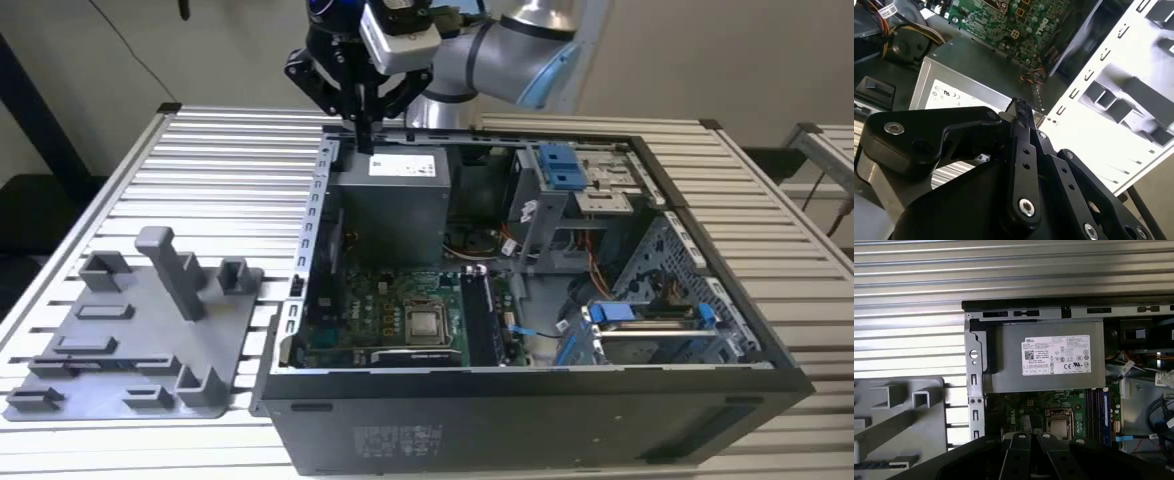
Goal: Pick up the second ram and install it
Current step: 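Reach for the second ram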
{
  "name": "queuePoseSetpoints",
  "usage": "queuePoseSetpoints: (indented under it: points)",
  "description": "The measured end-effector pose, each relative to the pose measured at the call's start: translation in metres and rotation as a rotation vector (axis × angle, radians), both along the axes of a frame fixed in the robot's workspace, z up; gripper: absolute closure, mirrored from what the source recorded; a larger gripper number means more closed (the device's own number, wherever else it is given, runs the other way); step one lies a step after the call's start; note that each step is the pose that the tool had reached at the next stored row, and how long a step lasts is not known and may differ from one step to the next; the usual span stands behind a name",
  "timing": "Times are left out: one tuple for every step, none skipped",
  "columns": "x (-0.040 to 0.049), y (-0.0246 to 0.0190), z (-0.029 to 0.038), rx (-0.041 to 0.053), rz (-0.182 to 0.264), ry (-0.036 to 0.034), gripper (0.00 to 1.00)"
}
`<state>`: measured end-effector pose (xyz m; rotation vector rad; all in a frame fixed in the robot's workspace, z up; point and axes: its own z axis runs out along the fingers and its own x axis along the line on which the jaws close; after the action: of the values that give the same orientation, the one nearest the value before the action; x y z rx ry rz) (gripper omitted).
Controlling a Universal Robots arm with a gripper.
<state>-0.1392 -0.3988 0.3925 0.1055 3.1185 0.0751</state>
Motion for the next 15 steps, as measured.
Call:
queuePoseSetpoints:
  points:
    - [-0.0009,0.0000,0.0000,0.0000,0.000,0.0000,0.89]
    - [-0.0019,0.0000,0.0000,0.0000,0.001,0.0000,0.89]
    - [-0.0028,0.0000,0.0000,-0.0001,0.001,0.0000,0.89]
    - [-0.0038,0.0000,0.0000,0.0000,0.001,0.0000,0.89]
    - [-0.0045,0.0000,0.0000,0.0000,0.001,0.0000,0.89]
    - [-0.0054,0.0000,0.0000,0.0000,0.001,0.0000,0.89]
    - [-0.0069,0.0000,0.0000,0.0000,0.001,0.0001,0.89]
    - [-0.0089,0.0000,-0.0001,-0.0001,0.001,0.0000,0.89]
    - [-0.0105,0.0000,-0.0001,0.0000,0.001,0.0000,0.89]
    - [-0.0119,0.0000,-0.0002,-0.0001,0.001,0.0001,0.89]
    - [-0.0136,0.0000,-0.0003,0.0000,0.001,0.0000,0.89]
    - [-0.0155,0.0000,-0.0004,0.0000,0.001,0.0000,0.89]
    - [-0.0176,0.0000,-0.0004,0.0000,0.001,0.0000,0.89]
    - [-0.0196,0.0000,-0.0005,0.0000,0.002,0.0000,0.89]
    - [-0.0211,0.0000,-0.0005,-0.0001,0.002,0.0001,0.89]
